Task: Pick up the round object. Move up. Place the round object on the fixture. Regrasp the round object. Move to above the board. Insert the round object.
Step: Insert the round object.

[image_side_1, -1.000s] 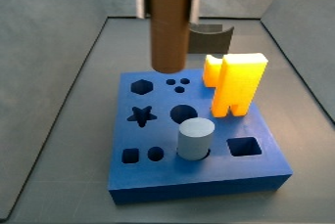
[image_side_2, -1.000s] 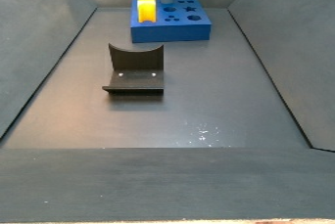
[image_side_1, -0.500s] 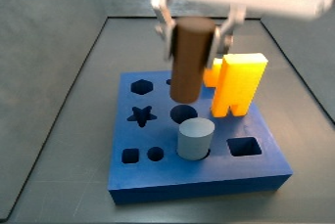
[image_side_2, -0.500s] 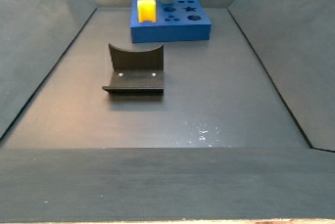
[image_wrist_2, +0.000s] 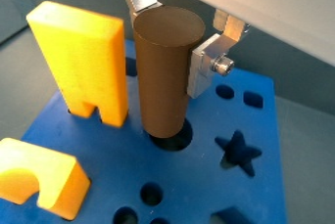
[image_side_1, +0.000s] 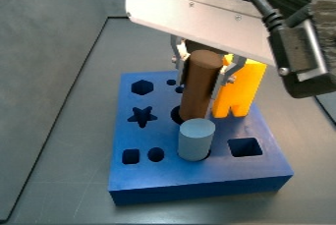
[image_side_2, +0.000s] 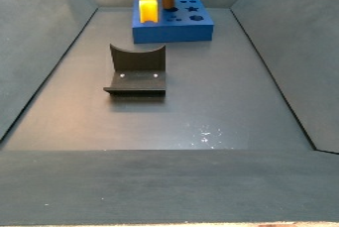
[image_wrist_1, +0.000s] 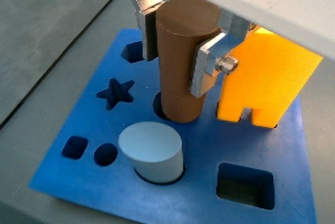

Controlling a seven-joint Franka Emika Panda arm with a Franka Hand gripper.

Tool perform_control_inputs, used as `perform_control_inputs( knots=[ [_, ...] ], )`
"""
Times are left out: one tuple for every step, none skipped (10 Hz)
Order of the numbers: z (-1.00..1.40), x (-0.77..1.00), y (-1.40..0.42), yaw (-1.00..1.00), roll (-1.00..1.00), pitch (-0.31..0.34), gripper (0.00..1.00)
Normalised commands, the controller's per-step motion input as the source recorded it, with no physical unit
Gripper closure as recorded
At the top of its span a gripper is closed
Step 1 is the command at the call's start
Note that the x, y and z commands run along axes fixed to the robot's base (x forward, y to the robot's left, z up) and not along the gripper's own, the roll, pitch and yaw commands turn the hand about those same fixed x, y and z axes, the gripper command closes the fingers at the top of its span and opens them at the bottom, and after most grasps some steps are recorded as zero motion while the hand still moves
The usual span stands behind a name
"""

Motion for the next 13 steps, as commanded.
perform_control_inputs(
  knots=[
    [-0.01, -0.08, 0.12, -0.13, -0.44, 0.0, 1.0],
    [-0.04, -0.13, 0.11, -0.08, -0.59, 0.0, 1.0],
    [-0.1, -0.2, 0.14, -0.06, -0.65, 0.0, 1.0],
    [-0.13, -0.22, 0.11, -0.06, -0.54, 0.0, 1.0],
    [-0.13, -0.15, 0.05, -0.06, -0.55, 0.0, 1.0],
    [-0.19, -0.07, 0.0, -0.05, -0.47, 0.0, 1.0],
    [-0.24, -0.06, 0.0, -0.06, -0.44, 0.0, 1.0],
    [-0.38, 0.0, 0.0, -0.1, -0.25, 0.0, 1.0],
    [-0.72, -0.01, -0.05, -0.11, -0.01, -0.066, 1.0],
    [-0.73, 0.0, -0.19, -0.13, 0.16, -0.04, 1.0],
    [-0.52, 0.0, -0.24, -0.13, 0.36, -0.017, 1.0],
    [-0.39, -0.02, -0.28, -0.09, 0.36, -0.051, 1.0],
    [-0.44, -0.17, -0.25, -0.06, 0.32, -0.217, 1.0]
  ],
)
